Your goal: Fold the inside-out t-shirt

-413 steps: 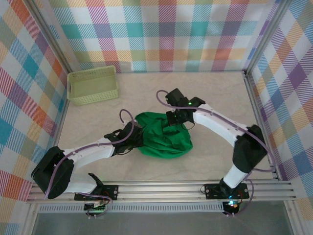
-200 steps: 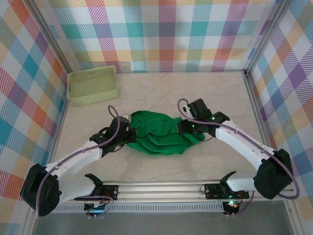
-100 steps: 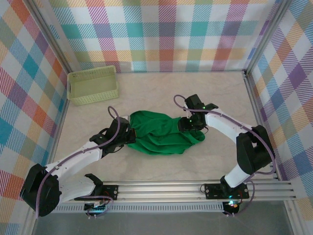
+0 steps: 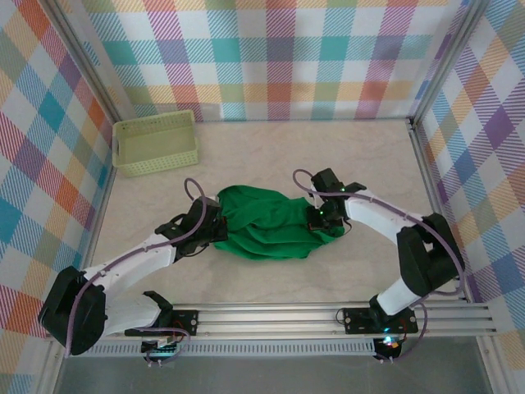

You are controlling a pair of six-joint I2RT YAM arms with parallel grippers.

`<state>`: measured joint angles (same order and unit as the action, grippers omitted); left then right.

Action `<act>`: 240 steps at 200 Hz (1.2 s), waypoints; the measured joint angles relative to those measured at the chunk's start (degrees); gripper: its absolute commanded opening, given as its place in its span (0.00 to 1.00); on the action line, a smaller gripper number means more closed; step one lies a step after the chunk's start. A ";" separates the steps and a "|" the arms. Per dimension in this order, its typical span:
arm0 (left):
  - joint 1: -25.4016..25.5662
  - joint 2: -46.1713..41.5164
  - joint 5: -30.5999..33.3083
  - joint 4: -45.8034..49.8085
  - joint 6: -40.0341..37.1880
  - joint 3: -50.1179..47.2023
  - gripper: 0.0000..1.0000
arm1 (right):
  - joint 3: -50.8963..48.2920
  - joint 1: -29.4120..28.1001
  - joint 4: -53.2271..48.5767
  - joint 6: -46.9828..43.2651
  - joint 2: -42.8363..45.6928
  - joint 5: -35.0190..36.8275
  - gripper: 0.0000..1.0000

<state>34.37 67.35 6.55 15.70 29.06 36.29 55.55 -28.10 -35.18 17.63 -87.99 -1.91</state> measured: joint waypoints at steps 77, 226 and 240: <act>-1.64 -0.46 4.81 8.96 -1.33 10.36 0.00 | 5.95 -0.09 -5.57 -0.28 25.03 3.21 0.00; 3.56 15.28 9.84 22.32 -6.29 23.67 0.61 | -8.44 -0.09 2.51 4.66 21.94 0.61 0.00; 9.05 13.29 10.99 21.90 -6.93 24.15 0.68 | -8.39 -0.09 4.07 4.66 22.88 -0.22 0.00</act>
<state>43.42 80.64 17.54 37.60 22.13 60.45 47.16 -28.18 -31.11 22.28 -65.10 -2.13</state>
